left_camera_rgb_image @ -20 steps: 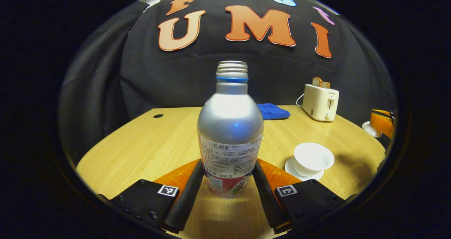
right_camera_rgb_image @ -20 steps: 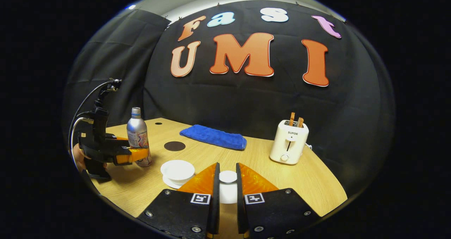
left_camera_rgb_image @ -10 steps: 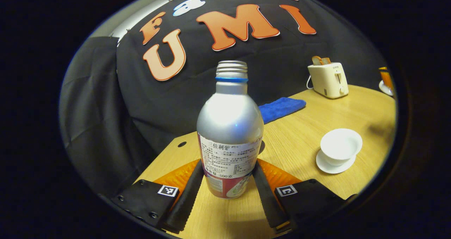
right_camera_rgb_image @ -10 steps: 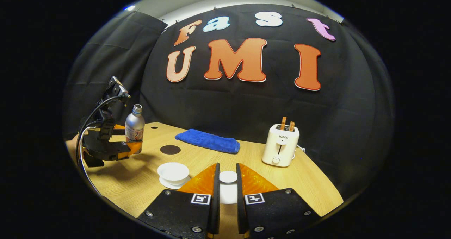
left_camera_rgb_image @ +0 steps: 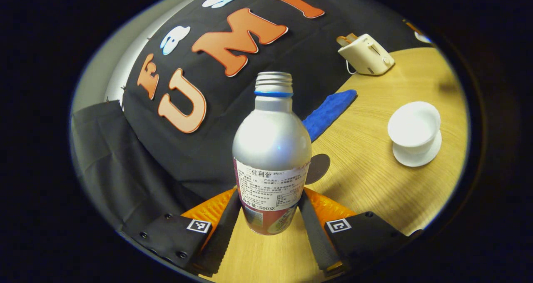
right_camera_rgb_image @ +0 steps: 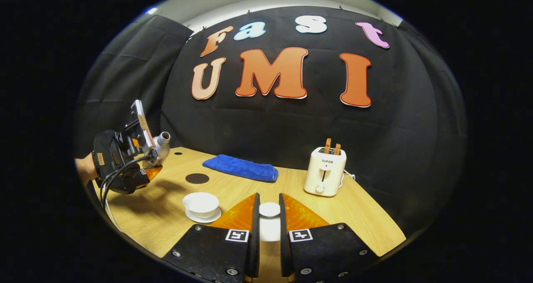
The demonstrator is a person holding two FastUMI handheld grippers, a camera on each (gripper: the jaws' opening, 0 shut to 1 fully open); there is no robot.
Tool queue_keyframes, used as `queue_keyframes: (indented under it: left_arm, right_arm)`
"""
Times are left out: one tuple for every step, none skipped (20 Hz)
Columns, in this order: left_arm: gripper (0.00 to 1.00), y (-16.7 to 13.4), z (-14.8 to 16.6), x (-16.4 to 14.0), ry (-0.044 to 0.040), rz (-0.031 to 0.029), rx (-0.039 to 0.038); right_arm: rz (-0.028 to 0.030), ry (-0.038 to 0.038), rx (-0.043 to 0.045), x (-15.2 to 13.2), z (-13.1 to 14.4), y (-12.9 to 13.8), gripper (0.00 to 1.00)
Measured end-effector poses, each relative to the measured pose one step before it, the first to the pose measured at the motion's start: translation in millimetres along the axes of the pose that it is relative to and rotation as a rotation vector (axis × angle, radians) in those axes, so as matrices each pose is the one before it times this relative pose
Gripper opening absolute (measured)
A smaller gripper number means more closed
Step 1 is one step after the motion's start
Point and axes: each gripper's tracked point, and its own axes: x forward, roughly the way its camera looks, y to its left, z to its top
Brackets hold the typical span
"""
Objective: Open the teacup lid with one hand, grasp the water bottle and pour water into the teacup with the other hand; after pouring, place the water bottle on the coaster and then close the teacup lid.
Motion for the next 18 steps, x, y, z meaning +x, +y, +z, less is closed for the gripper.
queue_keyframes:
  left_arm:
    - [0.85,-1.85,1.79,-0.50,-0.00653,0.00523,0.03074]
    - [0.85,-1.36,1.62,-1.59,-0.00537,0.00278,0.02530]
    - [0.86,1.11,4.22,-0.07,-0.00781,0.00147,0.03425]
    - [0.85,1.11,-1.07,-0.12,-0.00714,0.00449,0.03536]
    - [0.85,0.38,0.67,0.07,-0.00694,0.00532,0.03871]
    - [0.85,0.81,2.30,-3.56,-0.00894,0.00758,0.03818]
    - [0.85,-0.51,1.76,-2.30,-0.00847,0.00520,0.03497]
    - [0.85,0.25,4.45,-2.80,-0.01837,0.00241,0.02231]
    - [0.85,-0.99,4.58,-0.85,-0.01634,-0.00541,0.01157]
    - [0.85,-0.58,2.08,-0.38,-0.00629,-0.00645,0.01865]
    - [0.81,1.37,2.51,0.25,-0.00606,0.00358,0.02608]
    - [0.85,-0.33,2.99,0.51,-0.00515,0.00329,0.03328]
    - [0.85,2.05,2.85,1.10,-0.00639,0.00569,0.03287]
    - [0.85,3.40,1.03,2.55,-0.00346,0.00363,0.03044]
    - [0.85,1.42,1.64,2.81,-0.00195,0.00193,0.03160]
    - [0.89,0.54,0.60,1.37,-0.00410,-0.00013,0.03142]
    - [0.85,-5.05,4.76,2.50,-0.00493,-0.00361,0.02679]
    - [0.85,-1.59,-0.06,0.10,-0.00610,-0.00228,0.02039]
  right_arm:
    - [-0.00092,0.00229,-0.00212,0.20,-0.35,-0.55,0.21]
    - [-0.00057,0.00069,-0.00191,-0.79,-0.47,0.53,0.21]
    - [0.00322,-0.00174,-0.00230,-1.19,0.27,0.77,0.21]
    - [-0.00225,-0.00228,-0.00225,-0.92,0.28,-0.22,0.21]
    - [0.00285,-0.00087,-0.00289,-2.07,-0.32,1.01,0.21]
    - [-0.00296,-0.00341,-0.00085,-1.26,0.22,-0.15,0.21]
    - [0.00376,0.00014,0.00198,0.19,-0.52,-0.01,0.21]
    - [0.00179,-0.00108,0.00540,-1.44,0.42,0.95,0.21]
    - [0.00076,0.00386,0.00537,-0.46,-2.01,0.54,0.21]
    - [0.00569,0.00039,0.00051,-1.23,-0.73,1.39,0.21]
    - [0.00098,-0.00168,-0.00294,0.28,-0.08,0.16,0.21]
    - [0.00235,0.00329,-0.00586,-0.23,-0.82,1.01,0.21]
    - [0.00094,-0.00087,-0.00563,-0.49,0.17,0.57,0.21]
    - [0.00170,-0.00248,-0.00219,0.28,0.72,0.79,0.21]
    - [0.00491,-0.00275,0.00061,-0.34,1.13,0.84,0.21]
    - [0.00281,-0.00137,0.00187,-0.94,1.04,0.74,0.21]
    - [0.00500,0.00063,-0.00105,0.77,-0.82,1.82,0.21]
    - [-0.00168,-0.00005,-0.00438,0.13,0.44,0.17,0.21]
